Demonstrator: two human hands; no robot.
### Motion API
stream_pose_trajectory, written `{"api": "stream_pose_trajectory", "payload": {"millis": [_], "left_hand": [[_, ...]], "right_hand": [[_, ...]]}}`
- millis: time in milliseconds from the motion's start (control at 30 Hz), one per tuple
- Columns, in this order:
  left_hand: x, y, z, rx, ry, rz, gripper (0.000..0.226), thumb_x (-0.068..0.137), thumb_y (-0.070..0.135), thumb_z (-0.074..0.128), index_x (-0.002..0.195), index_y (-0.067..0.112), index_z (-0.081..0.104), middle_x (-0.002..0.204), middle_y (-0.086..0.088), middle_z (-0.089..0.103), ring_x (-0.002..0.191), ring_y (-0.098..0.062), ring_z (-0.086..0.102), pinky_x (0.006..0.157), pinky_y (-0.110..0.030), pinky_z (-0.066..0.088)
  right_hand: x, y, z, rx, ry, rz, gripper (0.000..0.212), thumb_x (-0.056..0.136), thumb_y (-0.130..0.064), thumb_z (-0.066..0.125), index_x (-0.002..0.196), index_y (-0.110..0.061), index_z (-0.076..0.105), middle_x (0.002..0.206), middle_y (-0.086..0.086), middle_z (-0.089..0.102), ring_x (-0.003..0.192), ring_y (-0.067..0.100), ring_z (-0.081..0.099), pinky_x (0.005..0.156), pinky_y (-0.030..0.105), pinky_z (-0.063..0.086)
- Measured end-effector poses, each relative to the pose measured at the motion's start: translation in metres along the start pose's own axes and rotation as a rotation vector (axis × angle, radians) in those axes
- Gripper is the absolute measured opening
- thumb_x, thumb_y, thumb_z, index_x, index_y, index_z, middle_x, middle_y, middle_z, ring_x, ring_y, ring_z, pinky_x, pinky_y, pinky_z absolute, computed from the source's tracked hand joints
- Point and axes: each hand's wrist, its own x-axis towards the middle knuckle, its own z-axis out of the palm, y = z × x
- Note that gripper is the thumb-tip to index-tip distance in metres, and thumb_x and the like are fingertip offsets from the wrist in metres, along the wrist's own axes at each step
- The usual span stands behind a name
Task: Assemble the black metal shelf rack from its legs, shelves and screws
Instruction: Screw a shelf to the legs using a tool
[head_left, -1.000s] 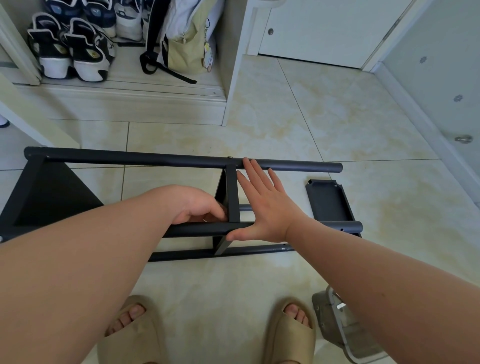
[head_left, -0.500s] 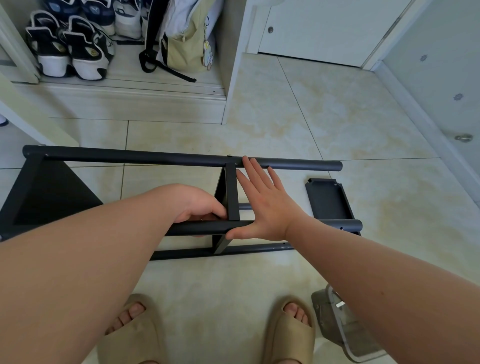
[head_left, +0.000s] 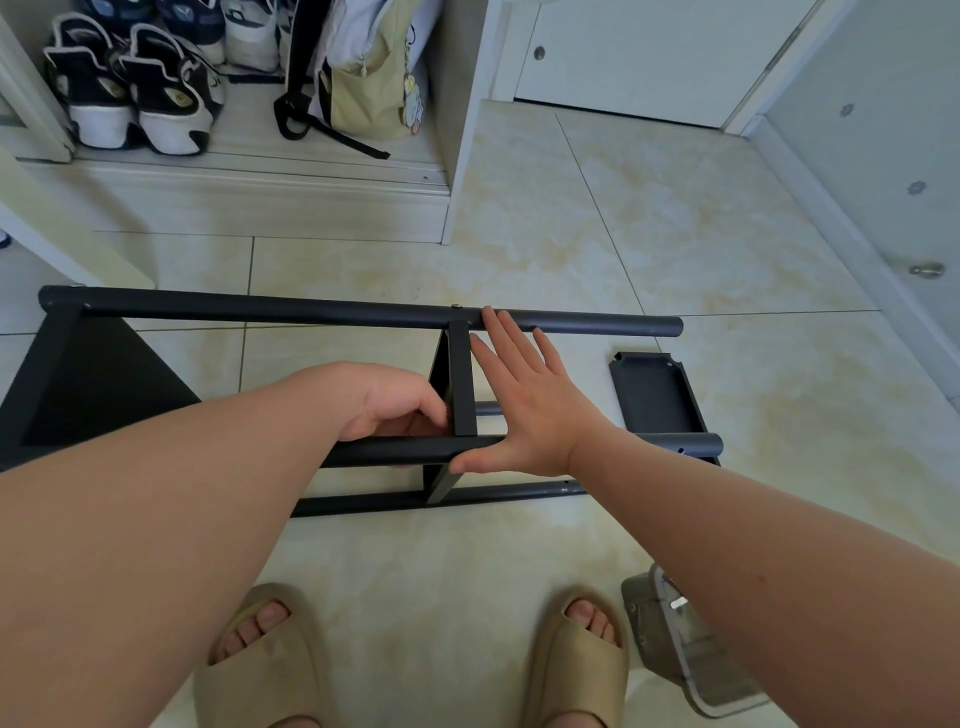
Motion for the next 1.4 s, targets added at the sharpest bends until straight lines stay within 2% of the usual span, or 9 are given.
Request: {"api": "stream_pose_trajectory", "payload": {"millis": [167, 267, 467, 633, 733, 967, 1100, 1233, 1400], "left_hand": [[0.0009, -0.0004, -0.0003, 0.016, 0.023, -0.01, 0.018, 0.096, 0.017, 0.057, 0.099, 0.015, 0.074, 0.079, 0.0, 0.072, 0.07, -0.014, 0.064, 0.064, -0.026, 0.05], [0.0013, 0.0017, 0.0013, 0.021, 0.042, -0.076, 0.015, 0.095, 0.015, 0.058, 0.092, 0.013, 0.073, 0.072, -0.002, 0.071, 0.066, -0.015, 0.062, 0.064, -0.028, 0.052], [0.0021, -0.0009, -0.0011, -0.004, 0.044, -0.056, 0.021, 0.094, 0.007, 0.055, 0.092, 0.014, 0.075, 0.085, -0.006, 0.071, 0.076, -0.018, 0.062, 0.067, -0.029, 0.052], [0.0014, -0.0004, -0.0008, -0.029, -0.004, -0.042, 0.02, 0.097, 0.023, 0.056, 0.105, 0.017, 0.073, 0.088, 0.0, 0.072, 0.074, -0.014, 0.063, 0.07, -0.029, 0.051], [0.0046, -0.0005, 0.0009, 0.012, 0.045, -0.077, 0.017, 0.095, 0.023, 0.062, 0.104, 0.015, 0.074, 0.082, -0.001, 0.072, 0.078, -0.016, 0.061, 0.077, -0.03, 0.053], [0.0039, -0.0019, -0.0028, 0.001, 0.033, -0.01, 0.019, 0.095, 0.012, 0.056, 0.1, 0.016, 0.074, 0.087, -0.004, 0.074, 0.083, -0.018, 0.064, 0.071, -0.031, 0.052], [0.003, -0.0006, -0.0018, -0.007, 0.008, -0.046, 0.02, 0.097, 0.023, 0.055, 0.101, 0.017, 0.074, 0.082, 0.0, 0.073, 0.068, -0.013, 0.065, 0.068, -0.029, 0.052], [0.0047, 0.0013, 0.0005, 0.024, 0.013, -0.099, 0.016, 0.095, 0.026, 0.061, 0.096, 0.016, 0.073, 0.077, -0.001, 0.07, 0.069, -0.014, 0.059, 0.072, -0.029, 0.051], [0.0033, 0.0004, 0.0002, 0.048, 0.041, -0.027, 0.019, 0.096, 0.014, 0.056, 0.106, 0.015, 0.073, 0.079, -0.002, 0.072, 0.074, -0.016, 0.061, 0.066, -0.028, 0.051]], "right_hand": [[0.0008, 0.0011, 0.0015, -0.001, 0.005, 0.0, 0.136, 0.063, -0.1, 0.026, 0.161, -0.012, -0.008, 0.165, 0.008, -0.027, 0.151, 0.02, -0.029, 0.124, 0.05, -0.011], [0.0005, 0.0012, 0.0021, 0.003, 0.016, -0.003, 0.136, 0.063, -0.1, 0.026, 0.161, -0.012, -0.007, 0.166, 0.009, -0.026, 0.152, 0.021, -0.027, 0.124, 0.05, -0.011], [0.0001, 0.0004, 0.0007, 0.012, 0.012, -0.005, 0.137, 0.062, -0.1, 0.025, 0.161, -0.011, -0.007, 0.166, 0.01, -0.025, 0.152, 0.021, -0.027, 0.124, 0.05, -0.011], [-0.0008, -0.0004, -0.0003, 0.021, 0.011, -0.002, 0.137, 0.062, -0.099, 0.026, 0.161, -0.011, -0.006, 0.166, 0.01, -0.025, 0.152, 0.021, -0.027, 0.124, 0.05, -0.011], [-0.0012, -0.0007, -0.0009, 0.028, 0.014, -0.006, 0.136, 0.063, -0.099, 0.029, 0.161, -0.011, -0.006, 0.166, 0.01, -0.025, 0.152, 0.021, -0.026, 0.124, 0.05, -0.011], [-0.0007, -0.0007, -0.0004, 0.017, 0.013, -0.006, 0.136, 0.062, -0.099, 0.026, 0.161, -0.011, -0.006, 0.166, 0.009, -0.025, 0.152, 0.021, -0.026, 0.125, 0.05, -0.01], [-0.0008, -0.0005, -0.0006, 0.021, 0.012, -0.004, 0.136, 0.063, -0.099, 0.027, 0.161, -0.012, -0.006, 0.166, 0.009, -0.026, 0.152, 0.021, -0.026, 0.125, 0.05, -0.01], [-0.0007, -0.0006, -0.0011, 0.029, 0.009, -0.001, 0.136, 0.063, -0.098, 0.03, 0.161, -0.012, -0.006, 0.166, 0.009, -0.025, 0.152, 0.021, -0.026, 0.125, 0.05, -0.01], [-0.0006, -0.001, -0.002, 0.022, 0.004, 0.001, 0.135, 0.064, -0.098, 0.031, 0.161, -0.012, -0.007, 0.166, 0.009, -0.026, 0.152, 0.021, -0.027, 0.124, 0.05, -0.01]]}}
